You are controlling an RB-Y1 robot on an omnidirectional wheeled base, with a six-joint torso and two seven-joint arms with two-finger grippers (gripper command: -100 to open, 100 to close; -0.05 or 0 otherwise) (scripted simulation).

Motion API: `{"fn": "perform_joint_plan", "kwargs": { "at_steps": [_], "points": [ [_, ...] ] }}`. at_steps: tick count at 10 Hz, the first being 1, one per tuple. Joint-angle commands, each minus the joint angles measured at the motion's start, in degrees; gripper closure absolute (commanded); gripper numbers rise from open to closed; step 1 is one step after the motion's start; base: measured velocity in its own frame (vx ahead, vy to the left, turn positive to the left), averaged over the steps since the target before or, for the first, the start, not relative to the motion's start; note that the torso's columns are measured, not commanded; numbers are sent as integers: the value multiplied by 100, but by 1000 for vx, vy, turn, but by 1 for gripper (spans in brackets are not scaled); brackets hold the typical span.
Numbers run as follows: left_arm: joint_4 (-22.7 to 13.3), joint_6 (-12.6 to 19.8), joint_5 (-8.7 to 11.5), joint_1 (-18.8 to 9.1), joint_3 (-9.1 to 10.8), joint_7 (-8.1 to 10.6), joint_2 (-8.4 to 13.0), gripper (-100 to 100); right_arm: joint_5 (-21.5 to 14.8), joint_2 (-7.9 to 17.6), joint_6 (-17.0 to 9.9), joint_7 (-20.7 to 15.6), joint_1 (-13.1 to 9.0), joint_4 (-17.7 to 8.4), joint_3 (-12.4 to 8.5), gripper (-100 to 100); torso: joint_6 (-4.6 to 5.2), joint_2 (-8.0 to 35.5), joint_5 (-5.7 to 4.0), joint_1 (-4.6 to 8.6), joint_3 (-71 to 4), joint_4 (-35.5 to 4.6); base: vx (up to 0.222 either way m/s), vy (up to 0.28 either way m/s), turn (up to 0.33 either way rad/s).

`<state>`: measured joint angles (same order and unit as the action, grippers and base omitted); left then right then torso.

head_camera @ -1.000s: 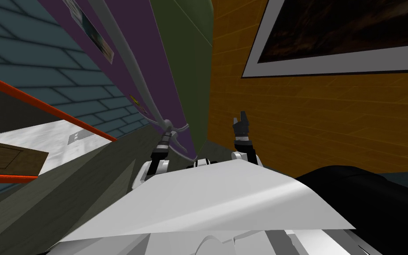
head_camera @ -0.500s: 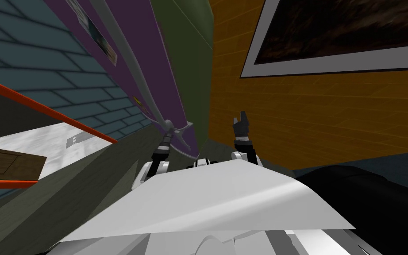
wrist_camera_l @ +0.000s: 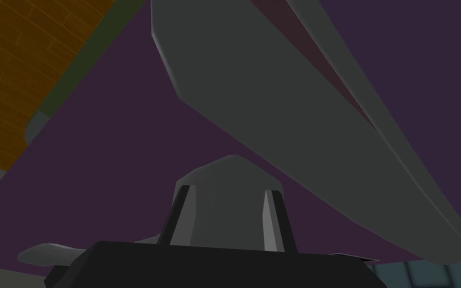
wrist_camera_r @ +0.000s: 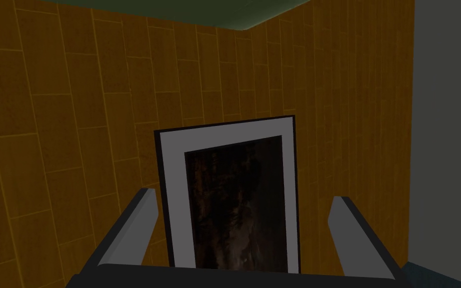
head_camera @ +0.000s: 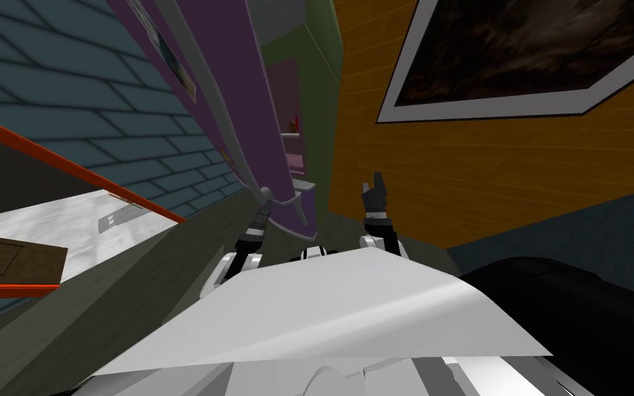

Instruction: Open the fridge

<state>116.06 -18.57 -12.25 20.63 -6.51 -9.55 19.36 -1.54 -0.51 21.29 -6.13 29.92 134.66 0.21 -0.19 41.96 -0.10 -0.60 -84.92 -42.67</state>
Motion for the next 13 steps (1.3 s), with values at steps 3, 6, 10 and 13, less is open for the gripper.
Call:
{"fn": "perform_joint_plan", "kwargs": {
  "at_steps": [3, 6, 10, 13],
  "points": [
    [310, -155, 106, 52, -254, 330, 556, 100, 0, 0, 0, 0, 1, 0, 0, 0, 5, -13, -4, 18, -10, -4, -158, 374, -113],
    [325, -188, 73, 197, -414, 354, 654, 100, 0, -2, 0, 0, 2, 0, 2, 0, 21, -25, -19, 117, -9, 26, -78, 198, -36],
    [498, -434, 70, 336, -613, 473, 948, 100, 0, -1, 0, 0, 2, 0, 0, 0, 12, -33, 10, 10, -15, 25, -44, 305, -94],
    [555, -516, 69, 382, -679, 513, 1046, 100, 0, -1, 0, 0, 2, 0, 0, 0, 22, -62, -5, 40, -42, 20, -46, 249, -62]
  ]
}}
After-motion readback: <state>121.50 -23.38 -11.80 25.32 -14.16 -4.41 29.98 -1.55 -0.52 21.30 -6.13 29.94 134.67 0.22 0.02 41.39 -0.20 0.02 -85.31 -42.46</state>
